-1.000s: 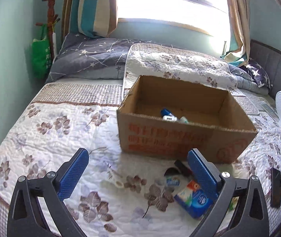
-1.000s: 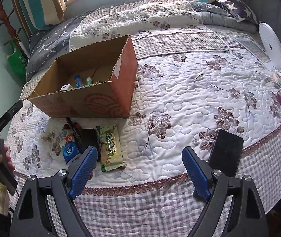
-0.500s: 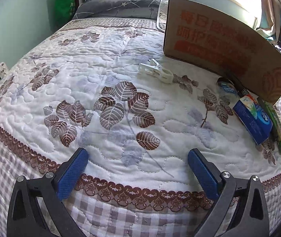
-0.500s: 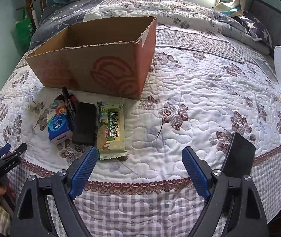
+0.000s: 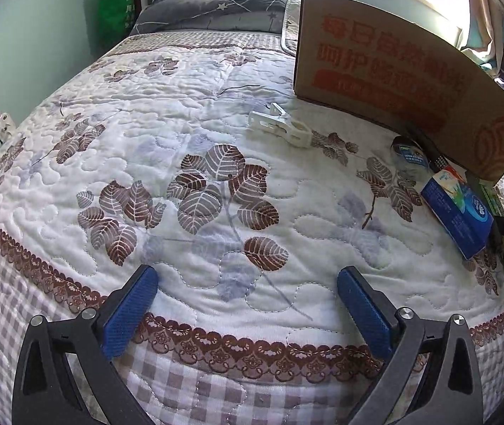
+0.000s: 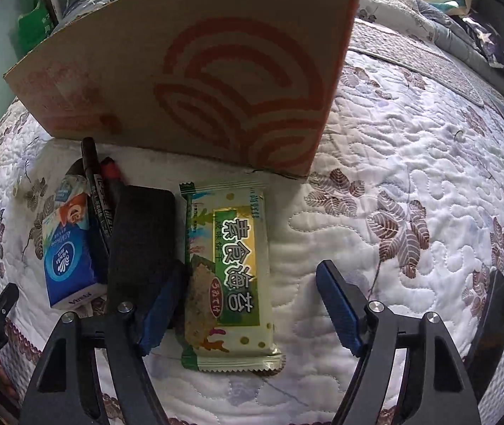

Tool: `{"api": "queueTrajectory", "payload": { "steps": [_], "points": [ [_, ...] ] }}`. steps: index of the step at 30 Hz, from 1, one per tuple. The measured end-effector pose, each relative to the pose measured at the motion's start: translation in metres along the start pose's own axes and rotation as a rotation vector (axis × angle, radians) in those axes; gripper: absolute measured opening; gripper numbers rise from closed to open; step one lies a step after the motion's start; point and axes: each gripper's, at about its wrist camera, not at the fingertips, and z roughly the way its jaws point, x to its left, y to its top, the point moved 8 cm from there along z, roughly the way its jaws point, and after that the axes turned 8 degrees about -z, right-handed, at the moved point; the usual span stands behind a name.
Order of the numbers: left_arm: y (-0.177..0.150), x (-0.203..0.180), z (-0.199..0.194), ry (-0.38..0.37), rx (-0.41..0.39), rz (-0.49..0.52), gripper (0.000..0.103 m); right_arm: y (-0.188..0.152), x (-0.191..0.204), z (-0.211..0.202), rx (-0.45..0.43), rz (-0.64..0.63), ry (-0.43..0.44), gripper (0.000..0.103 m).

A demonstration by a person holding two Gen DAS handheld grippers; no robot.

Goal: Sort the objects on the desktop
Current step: 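Grasp the green snack bar with the right tool and drop it in the box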

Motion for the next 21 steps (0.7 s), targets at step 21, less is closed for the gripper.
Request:
{"api": "queueTrajectory", "payload": {
  "steps": [21],
  "points": [
    [0.002, 0.000, 0.004, 0.000, 0.000, -0.002, 0.103, 0.134, -0.014, -0.190, -0.320, 0.027, 0.161, 0.048]
  ]
}}
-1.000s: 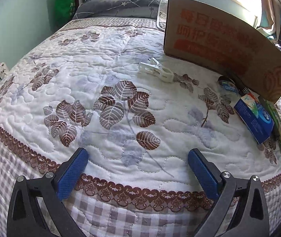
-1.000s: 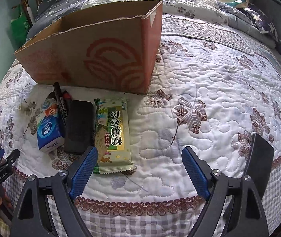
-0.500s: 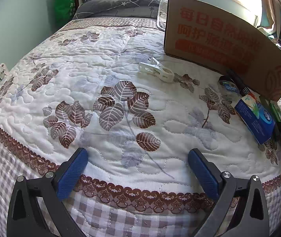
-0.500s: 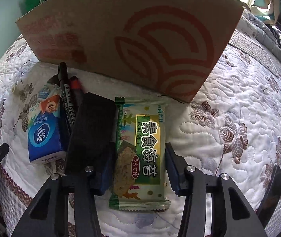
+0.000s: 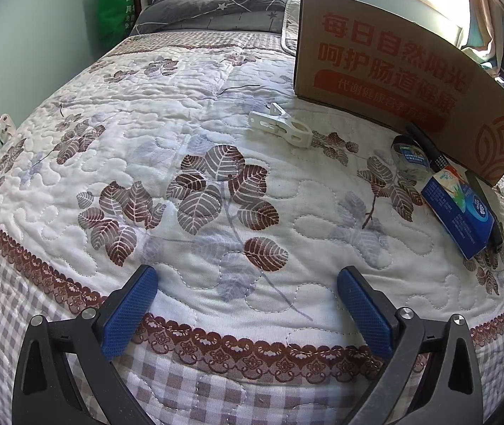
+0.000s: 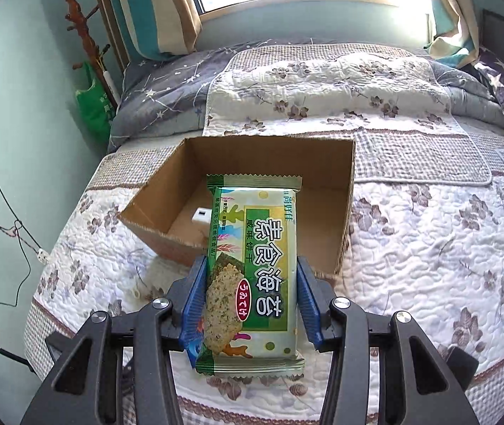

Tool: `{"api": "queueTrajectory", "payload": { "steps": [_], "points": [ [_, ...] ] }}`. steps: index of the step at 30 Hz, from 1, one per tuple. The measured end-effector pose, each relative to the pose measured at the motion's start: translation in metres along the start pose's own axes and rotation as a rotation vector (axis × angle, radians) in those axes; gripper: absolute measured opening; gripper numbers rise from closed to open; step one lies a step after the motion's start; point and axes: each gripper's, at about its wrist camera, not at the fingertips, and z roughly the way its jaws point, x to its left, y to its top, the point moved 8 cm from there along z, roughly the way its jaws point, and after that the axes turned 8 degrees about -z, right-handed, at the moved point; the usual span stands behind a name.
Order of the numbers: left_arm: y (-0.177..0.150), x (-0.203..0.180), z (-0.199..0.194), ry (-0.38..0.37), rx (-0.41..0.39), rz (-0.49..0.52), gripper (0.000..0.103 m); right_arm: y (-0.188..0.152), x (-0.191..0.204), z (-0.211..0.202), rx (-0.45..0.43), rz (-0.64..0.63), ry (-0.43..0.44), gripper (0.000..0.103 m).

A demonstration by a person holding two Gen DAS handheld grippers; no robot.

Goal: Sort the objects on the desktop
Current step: 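Grasp the green snack bar with the right tool and drop it in the box, then grasp the white clothespin with the left tool and place it in the box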

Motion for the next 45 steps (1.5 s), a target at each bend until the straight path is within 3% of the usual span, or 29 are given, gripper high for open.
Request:
{"api": "queueTrajectory", "payload": {
  "steps": [5, 12, 19, 25, 31, 35, 40, 45],
  "points": [
    [0.000, 0.000, 0.000, -0.001, 0.000, -0.001, 0.103, 0.043, -0.013, 0.070, 0.106, 0.047, -0.049, 0.048],
    [0.001, 0.000, 0.001, 0.000, 0.000, -0.001, 0.103, 0.021, -0.030, 0.154, 0.246, 0.082, -0.145, 0.048],
    [0.001, 0.000, 0.001, 0.001, 0.000, -0.001, 0.103, 0.009, -0.037, 0.179, 0.274, 0.102, -0.164, 0.048],
    [0.001, 0.000, 0.002, 0.001, -0.001, -0.002, 0.103, 0.021, -0.040, 0.141, 0.166, 0.080, -0.158, 0.055],
    [0.002, 0.000, 0.001, 0.000, 0.000, -0.002, 0.103, 0.011, -0.015, 0.044, 0.032, -0.012, -0.103, 0.058],
    [0.002, 0.000, 0.001, -0.003, -0.001, -0.005, 0.103, -0.024, -0.006, -0.032, -0.055, -0.057, -0.141, 0.082],
    [0.002, 0.000, 0.001, 0.000, 0.001, -0.003, 0.103, -0.085, -0.005, -0.090, -0.057, -0.078, -0.170, 0.088],
    [0.000, 0.002, 0.000, 0.005, 0.016, 0.001, 0.103, -0.123, -0.014, -0.109, -0.053, -0.132, -0.240, 0.091]
  ]
}}
